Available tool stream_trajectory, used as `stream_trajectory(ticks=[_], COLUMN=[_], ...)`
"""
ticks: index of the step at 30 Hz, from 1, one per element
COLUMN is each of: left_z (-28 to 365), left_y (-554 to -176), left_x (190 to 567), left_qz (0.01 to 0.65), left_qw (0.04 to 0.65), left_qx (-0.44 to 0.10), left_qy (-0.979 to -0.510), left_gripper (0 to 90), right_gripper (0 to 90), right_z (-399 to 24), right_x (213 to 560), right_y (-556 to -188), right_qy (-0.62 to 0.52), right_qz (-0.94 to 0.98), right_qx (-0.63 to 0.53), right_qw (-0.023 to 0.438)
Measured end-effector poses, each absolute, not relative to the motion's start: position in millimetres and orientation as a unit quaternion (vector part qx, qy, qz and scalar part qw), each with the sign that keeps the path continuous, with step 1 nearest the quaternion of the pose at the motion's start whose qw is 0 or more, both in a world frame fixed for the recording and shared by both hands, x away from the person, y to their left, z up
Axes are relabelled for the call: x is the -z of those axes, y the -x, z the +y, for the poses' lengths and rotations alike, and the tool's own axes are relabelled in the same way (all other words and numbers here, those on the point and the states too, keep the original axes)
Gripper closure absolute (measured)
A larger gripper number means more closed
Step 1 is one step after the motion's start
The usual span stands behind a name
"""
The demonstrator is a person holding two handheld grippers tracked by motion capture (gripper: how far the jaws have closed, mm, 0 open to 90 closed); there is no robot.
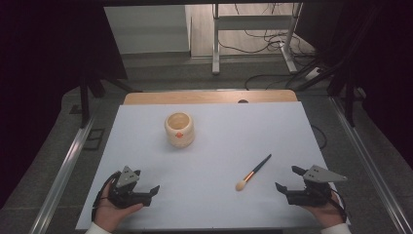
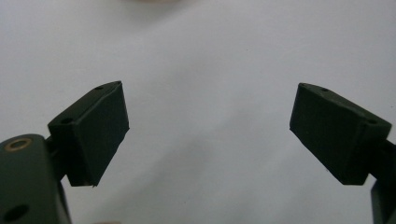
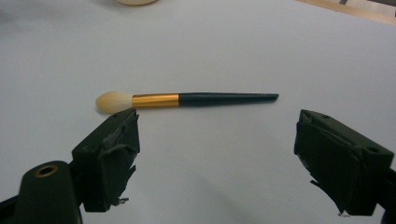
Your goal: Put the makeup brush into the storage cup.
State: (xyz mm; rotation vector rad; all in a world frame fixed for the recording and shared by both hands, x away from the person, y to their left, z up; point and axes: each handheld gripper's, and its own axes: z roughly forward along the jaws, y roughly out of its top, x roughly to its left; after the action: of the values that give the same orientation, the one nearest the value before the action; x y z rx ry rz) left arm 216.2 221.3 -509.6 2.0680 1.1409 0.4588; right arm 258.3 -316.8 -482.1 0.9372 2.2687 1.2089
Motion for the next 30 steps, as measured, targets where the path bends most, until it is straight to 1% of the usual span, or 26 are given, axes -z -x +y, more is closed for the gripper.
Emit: stream_trajectory(ticks=[22,27,30], left_z=[218.7,217.8,219.7], left_y=[-215.1,-215.3,-214.6], left_x=[507.9,509.4,508.8], left_qz=[0.444,0.436,0.439], left_qw=[0.363,0.36,0.361], left_qx=[-0.176,-0.176,-0.176], left_qy=[-0.8,-0.806,-0.804], left_gripper=[12.1,12.1,12.1], right_gripper=[14.3,12.9,11.9], right_z=[-317.1,-317.6,-316.5], right_x=[484.9,483.9,483.6], right_y=[-260.2,-257.6,-259.1], right_qy=[-0.328,-0.322,-0.328], right_qz=[0.816,0.82,0.819], right_qx=[-0.434,-0.422,-0.424], right_qw=[0.197,0.215,0.205])
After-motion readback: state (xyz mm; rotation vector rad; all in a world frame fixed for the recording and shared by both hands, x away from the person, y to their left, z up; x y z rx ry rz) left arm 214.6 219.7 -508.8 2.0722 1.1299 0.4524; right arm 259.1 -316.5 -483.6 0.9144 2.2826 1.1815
